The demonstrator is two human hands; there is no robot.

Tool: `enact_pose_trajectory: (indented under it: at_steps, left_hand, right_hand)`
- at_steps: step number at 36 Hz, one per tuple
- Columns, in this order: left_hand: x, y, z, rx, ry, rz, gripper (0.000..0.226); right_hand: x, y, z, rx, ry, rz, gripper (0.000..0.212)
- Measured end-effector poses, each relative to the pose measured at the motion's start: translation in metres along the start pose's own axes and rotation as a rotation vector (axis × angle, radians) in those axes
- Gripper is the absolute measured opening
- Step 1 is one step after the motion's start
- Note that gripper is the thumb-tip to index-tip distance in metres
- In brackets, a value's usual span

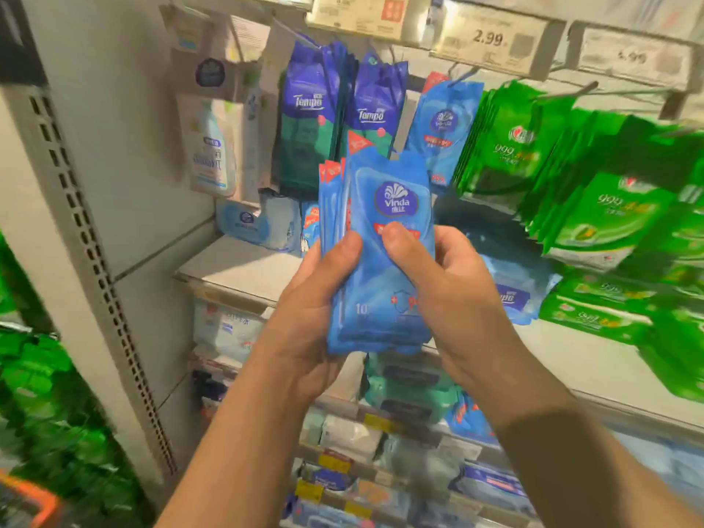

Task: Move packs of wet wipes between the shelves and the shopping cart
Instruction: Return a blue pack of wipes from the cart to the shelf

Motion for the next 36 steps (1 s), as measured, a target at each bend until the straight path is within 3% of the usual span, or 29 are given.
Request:
enact_pose_trajectory:
  at_steps: [3, 8, 10, 18, 23, 31, 36]
  left_hand:
    - [0.027, -0.005, -0.006, 0.006, -0.022, 0.001, 0.106]
    - [0.065, -0.008, -0.021, -0.044, -0.017, 0.041, 0.062]
    - [0.077, -0.007, -0.026, -0.053, -0.016, 0.079, 0.057]
    - [0.116, -0.016, -0.047, -0.11, 0.02, 0.05, 0.06]
    - [0.132, -0.025, -0.059, -0.123, 0.062, -0.024, 0.068]
    - [0.142, -0.021, -0.066, -0.143, 0.059, 0.012, 0.068]
    - [0.143, -0.011, -0.063, -0.126, 0.04, 0.041, 0.061]
  right_hand:
    - [0.019, 0.009, -0.001, 0.017, -0.002, -0.021, 0.061]
    - [0.052, 0.022, -0.005, -0.035, -0.045, -0.046, 0.037]
    - [0.064, 0.022, -0.005, -0.053, -0.059, -0.096, 0.03]
    - [0.089, 0.023, -0.005, -0.088, -0.095, -0.231, 0.037]
    - [0.091, 0.016, 0.009, -0.101, -0.171, -0.302, 0.013]
    - [0.07, -0.003, 0.046, -0.166, -0.472, -0.415, 0.022]
    - [0.071, -0.011, 0.059, -0.08, -0.501, -0.472, 0.015]
Point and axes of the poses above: each hand's wrist, its own x-axis towards the middle knuckle, its own y-axis out of the palm, z = x × y, the point moved 9 cm from there along x, towards the middle knuckle, and after that the axes turned 15 degrees about -z, right-handed, at the moved point
